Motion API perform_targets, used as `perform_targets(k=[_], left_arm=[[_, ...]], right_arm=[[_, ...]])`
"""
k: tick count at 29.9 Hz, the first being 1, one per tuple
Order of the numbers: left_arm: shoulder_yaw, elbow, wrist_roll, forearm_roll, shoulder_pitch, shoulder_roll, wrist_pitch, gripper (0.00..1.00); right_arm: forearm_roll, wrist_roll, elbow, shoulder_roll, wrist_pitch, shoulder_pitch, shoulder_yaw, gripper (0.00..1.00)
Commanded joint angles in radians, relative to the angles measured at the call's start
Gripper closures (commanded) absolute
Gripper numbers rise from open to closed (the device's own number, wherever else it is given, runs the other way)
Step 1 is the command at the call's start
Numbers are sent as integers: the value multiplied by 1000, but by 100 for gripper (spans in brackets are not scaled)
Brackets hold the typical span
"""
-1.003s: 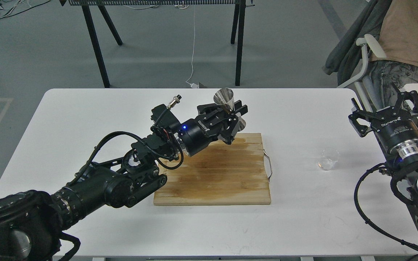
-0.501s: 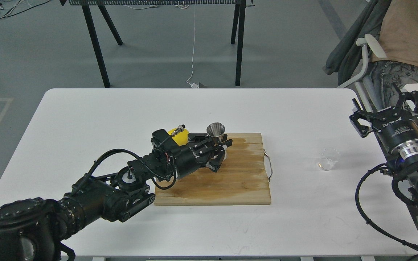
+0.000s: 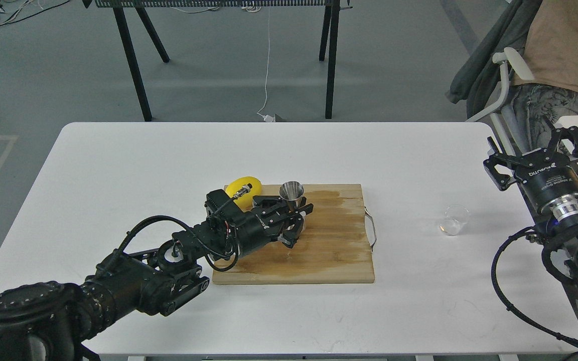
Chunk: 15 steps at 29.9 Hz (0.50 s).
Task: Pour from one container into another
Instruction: 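Hold the jigger above the board with the left gripper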
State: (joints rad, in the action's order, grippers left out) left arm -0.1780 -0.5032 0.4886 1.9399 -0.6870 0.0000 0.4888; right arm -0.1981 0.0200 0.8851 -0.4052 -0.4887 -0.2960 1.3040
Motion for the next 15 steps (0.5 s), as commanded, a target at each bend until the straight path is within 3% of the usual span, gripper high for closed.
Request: perform_targets(k=[1,15], left_arm=[[-2,0,0,1,6,0,0,91],[-3,-3,0,-1,9,0,0,77]], right_arm=[[0,0,0,0,0,0,-2,1],[0,0,-1,5,0,2,-2,1]])
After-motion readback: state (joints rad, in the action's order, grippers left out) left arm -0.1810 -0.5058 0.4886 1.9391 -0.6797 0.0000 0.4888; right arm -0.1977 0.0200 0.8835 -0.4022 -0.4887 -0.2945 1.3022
